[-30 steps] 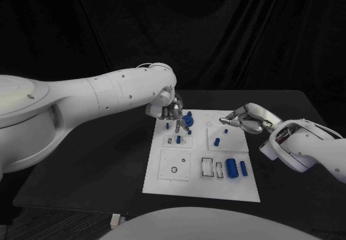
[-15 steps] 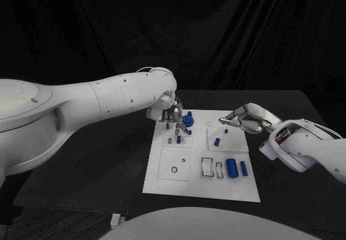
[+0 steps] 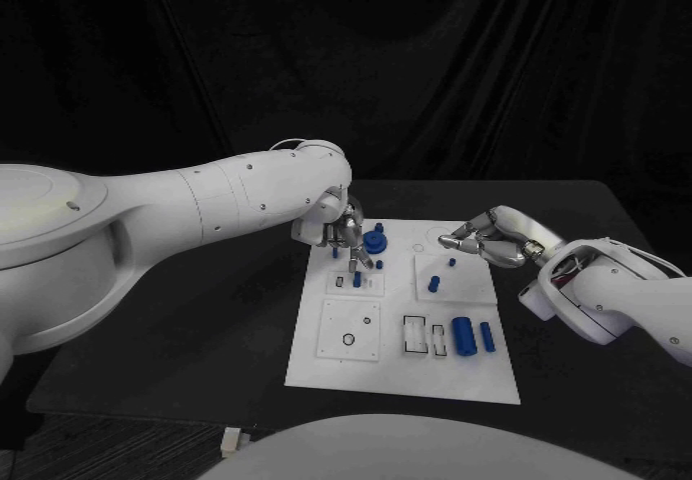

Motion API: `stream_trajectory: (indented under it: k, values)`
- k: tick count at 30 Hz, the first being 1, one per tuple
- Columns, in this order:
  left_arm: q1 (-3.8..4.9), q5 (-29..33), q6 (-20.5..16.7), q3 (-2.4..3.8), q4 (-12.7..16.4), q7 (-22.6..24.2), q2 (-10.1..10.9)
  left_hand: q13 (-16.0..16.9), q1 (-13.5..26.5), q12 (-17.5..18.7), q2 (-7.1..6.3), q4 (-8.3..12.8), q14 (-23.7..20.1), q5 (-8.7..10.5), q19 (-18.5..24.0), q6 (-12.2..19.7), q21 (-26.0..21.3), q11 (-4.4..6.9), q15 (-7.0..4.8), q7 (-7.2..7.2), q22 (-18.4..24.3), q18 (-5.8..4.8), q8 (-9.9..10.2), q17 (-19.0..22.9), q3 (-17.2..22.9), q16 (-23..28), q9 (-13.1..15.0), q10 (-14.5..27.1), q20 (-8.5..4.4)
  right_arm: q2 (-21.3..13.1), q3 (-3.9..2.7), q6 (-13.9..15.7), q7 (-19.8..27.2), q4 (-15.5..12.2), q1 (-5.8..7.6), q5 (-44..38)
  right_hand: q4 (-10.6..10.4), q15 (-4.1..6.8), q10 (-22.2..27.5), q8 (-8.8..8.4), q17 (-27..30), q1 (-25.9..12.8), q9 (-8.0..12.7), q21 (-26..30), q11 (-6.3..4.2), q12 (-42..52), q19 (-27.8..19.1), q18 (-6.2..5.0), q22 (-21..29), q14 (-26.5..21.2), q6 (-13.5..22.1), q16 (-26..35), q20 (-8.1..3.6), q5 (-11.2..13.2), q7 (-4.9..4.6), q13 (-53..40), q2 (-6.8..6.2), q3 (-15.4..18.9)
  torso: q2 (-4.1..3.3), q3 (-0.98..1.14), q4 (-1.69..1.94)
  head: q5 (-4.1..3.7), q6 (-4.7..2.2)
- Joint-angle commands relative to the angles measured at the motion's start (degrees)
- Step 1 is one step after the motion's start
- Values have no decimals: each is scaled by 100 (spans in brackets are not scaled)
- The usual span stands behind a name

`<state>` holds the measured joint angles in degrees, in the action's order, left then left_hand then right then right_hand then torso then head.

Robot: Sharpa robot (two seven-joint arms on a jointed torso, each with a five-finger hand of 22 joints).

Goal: Assemble the parts on the task board

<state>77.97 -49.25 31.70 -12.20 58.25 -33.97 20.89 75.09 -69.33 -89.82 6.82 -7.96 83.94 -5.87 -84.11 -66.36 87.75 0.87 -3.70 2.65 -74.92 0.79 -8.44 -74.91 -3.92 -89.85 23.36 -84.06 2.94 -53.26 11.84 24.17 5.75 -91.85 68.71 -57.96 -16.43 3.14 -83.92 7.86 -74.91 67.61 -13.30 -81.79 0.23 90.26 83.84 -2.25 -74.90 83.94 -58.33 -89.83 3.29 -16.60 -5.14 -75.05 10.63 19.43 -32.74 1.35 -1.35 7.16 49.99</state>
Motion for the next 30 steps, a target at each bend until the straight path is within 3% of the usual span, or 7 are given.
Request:
stream_trajectory:
  k: [1, 18, 30]
  values:
    - [-12, -75, -76, 6, 12, 18, -4, 1491, 3, -18, -23, 49, 606, -13, -467, -44, -30, 48, -38, 5, -1425, -16, -26, -1509, 1, -15, 23, -594, -47, 2, -4, 63, 35, 1, -11, -5, -7, 28, -608, -14, -1509, 28, 3, 2, -29, -26, 156, 14, -1232, 606, -12, -17, -22, -25, 29, -1495, 16, 27, -4, 0, -2, 15, 1]
    - [-79, -102, -65, 5, -102, 15, -89, 1491, 37, -18, -20, 94, 606, -26, -452, 115, -66, 38, -43, 32, -1414, -9, 40, -1509, 47, -15, 102, -594, -64, 0, -4, 52, 22, 7, -11, -5, -3, 28, -608, -13, -1509, 56, 3, 4, -27, -26, 158, 14, -1231, 606, -15, -17, -23, -43, 30, -1495, 16, 29, -1, 0, -1, -26, 1]
    - [-131, -103, -26, 5, -162, 13, -129, 1491, 48, -18, -16, 95, 606, -18, -439, 113, -93, 35, -41, 33, -1406, -2, 39, -1509, 51, -15, 113, -594, -63, 1, -4, 45, 31, 12, -11, -5, -3, 28, -608, -13, -1509, 56, 3, 4, -27, -26, 158, 14, -1231, 606, -15, -17, -23, -43, 30, -1495, 16, 29, -2, 0, 0, 3, 1]
